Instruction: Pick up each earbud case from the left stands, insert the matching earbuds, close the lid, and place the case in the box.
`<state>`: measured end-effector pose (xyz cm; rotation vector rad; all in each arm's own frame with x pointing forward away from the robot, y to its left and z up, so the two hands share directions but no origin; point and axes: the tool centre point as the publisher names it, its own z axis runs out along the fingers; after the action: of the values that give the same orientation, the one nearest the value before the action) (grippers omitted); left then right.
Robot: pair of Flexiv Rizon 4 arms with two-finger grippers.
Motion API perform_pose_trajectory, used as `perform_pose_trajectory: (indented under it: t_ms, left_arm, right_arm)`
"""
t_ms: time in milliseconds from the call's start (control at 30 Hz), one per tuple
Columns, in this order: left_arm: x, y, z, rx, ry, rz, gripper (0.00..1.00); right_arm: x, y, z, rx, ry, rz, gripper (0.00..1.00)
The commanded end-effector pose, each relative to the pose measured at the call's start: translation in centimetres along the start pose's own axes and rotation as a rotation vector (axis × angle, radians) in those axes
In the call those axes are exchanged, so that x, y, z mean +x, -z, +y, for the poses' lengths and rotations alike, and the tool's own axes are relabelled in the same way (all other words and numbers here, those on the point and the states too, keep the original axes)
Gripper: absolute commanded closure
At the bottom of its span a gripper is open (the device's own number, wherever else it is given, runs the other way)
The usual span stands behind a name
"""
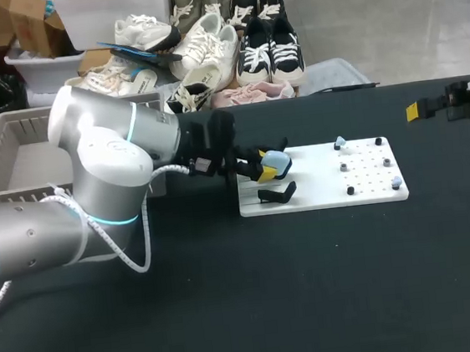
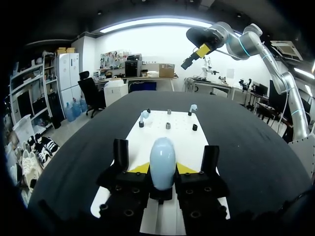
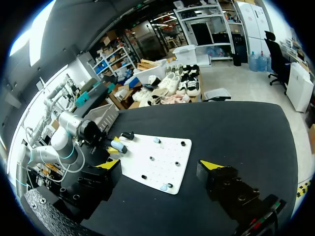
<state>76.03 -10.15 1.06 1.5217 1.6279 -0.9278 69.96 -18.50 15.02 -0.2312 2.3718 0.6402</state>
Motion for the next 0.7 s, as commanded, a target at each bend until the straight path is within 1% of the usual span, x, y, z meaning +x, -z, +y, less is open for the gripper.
perform_pose_trajectory:
  t_ms: [33, 300, 533, 700]
  left_arm:
    - [0.1, -0.1, 0.4, 0.008, 0.002, 0.002, 1.0]
    - [-1.1, 1.1, 0.3, -0.001, 0.01, -0.019, 1.0]
    - [-3.2, 2.5, 0.2, -0.011, -0.001, -0.025, 1.0]
    - [-4.6, 2.8, -0.2, -0.017, -0.027, -0.023, 1.0]
  right_arm:
    - [0.0, 0.0, -0.1, -0.002, 0.001, 0.001, 0.0]
    - [0.0, 0.0, -0.1, -0.002, 0.001, 0.001, 0.0]
    - [0.0, 0.0, -0.1, -0.002, 0.001, 0.001, 0.0]
    - [0.0, 0.0, -0.1, -0.002, 0.001, 0.001, 0.0]
